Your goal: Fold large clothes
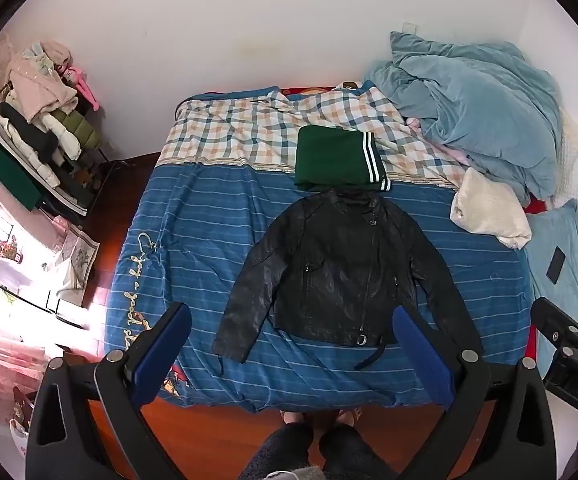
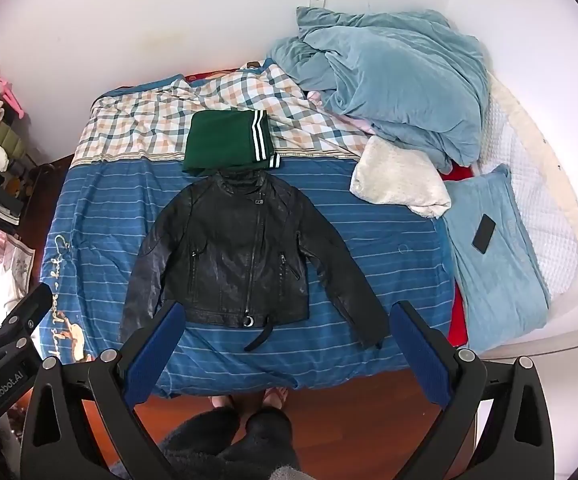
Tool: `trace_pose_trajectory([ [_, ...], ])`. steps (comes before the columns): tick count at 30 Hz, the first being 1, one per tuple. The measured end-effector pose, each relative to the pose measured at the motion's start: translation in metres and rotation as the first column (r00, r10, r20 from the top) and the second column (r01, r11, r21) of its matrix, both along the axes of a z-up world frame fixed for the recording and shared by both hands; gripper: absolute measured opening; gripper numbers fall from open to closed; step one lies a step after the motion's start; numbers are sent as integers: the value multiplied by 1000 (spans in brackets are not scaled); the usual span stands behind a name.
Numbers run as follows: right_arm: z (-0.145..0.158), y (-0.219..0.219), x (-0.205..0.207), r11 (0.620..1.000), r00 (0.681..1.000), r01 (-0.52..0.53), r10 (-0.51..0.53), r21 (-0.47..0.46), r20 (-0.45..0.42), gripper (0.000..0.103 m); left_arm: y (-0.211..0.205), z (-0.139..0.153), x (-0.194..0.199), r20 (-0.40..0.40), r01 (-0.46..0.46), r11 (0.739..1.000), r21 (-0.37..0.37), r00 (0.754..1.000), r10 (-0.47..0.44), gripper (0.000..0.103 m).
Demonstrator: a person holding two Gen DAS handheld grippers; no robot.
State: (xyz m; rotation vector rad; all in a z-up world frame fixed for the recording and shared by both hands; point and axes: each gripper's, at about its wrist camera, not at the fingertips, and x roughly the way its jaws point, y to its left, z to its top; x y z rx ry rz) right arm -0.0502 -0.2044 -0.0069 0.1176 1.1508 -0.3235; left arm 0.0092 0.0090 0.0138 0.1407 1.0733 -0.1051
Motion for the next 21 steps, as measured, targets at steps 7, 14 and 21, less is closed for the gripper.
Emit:
trace_pose_trajectory([
  [7,4,1,2,1000,1000,4,-4,-3,3,103,-13,0,-9,14,-5,1000,6,1000,5,103],
  [14,9,-4,3,1000,1000,0,1,-10,6,103,-14,1,-9,20,-8,1000,4,1000,8,103],
  [21,9,-3,2,1000,1000,1,-1,-10,6,103,-14,3,-12,32,-6,1000,2,999,6,103],
])
